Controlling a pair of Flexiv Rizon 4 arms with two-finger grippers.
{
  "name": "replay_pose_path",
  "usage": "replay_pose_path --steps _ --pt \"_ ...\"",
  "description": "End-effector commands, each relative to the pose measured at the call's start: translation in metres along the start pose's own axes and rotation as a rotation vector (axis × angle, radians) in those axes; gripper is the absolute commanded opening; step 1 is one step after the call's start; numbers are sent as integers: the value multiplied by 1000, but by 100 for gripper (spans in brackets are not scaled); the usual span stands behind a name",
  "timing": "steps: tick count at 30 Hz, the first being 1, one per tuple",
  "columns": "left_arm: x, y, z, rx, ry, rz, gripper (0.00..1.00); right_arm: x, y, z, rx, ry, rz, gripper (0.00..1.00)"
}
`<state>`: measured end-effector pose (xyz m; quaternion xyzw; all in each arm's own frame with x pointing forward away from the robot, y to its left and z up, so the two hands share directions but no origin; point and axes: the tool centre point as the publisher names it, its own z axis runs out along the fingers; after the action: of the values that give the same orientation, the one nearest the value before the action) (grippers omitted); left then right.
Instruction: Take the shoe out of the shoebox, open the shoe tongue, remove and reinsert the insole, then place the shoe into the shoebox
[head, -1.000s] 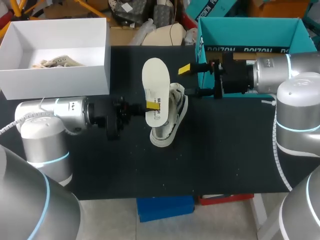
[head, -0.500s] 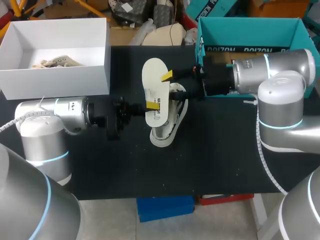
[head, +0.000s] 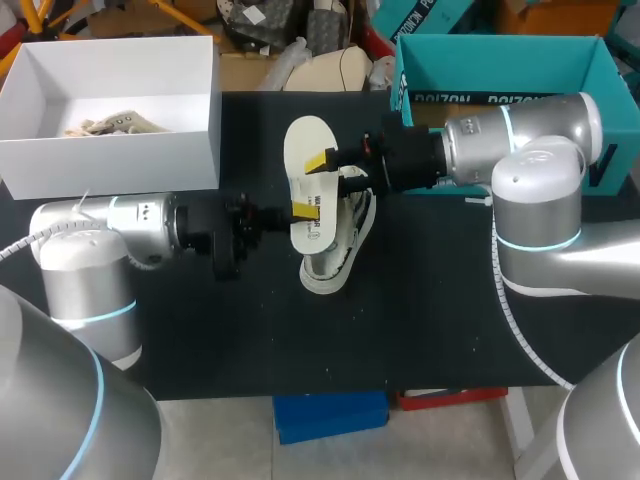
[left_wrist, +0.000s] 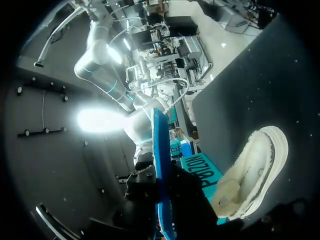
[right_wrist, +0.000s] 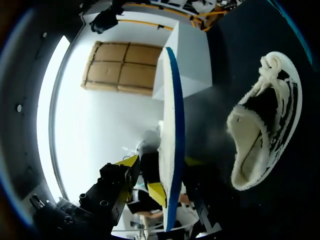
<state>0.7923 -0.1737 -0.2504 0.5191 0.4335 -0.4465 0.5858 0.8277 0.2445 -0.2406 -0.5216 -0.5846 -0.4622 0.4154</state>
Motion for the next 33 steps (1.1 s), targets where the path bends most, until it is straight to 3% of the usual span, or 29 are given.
replay_pose_path --steps 1,10,15,29,30,31,33 --pt "0 -1 1 -6 4 3 0 -3 2 6 5 -2 4 46" --pt "0 -1 1 -6 4 3 0 -8 0 7 6 -3 11 36" --pt "0 -1 1 -6 4 3 0 -11 -1 7 2 -5 20 0" --pt "-6 -2 -1 7 25 42 0 -13 -1 7 1 -11 28 0" --pt "-9 -2 -4 11 38 64 71 -13 -1 7 1 -11 28 0" --pt "-13 -2 -7 16 40 79 100 -13 -1 7 1 -11 28 0" --pt "-18 -3 -15 13 76 121 100 -13 -1 7 1 -11 28 0"
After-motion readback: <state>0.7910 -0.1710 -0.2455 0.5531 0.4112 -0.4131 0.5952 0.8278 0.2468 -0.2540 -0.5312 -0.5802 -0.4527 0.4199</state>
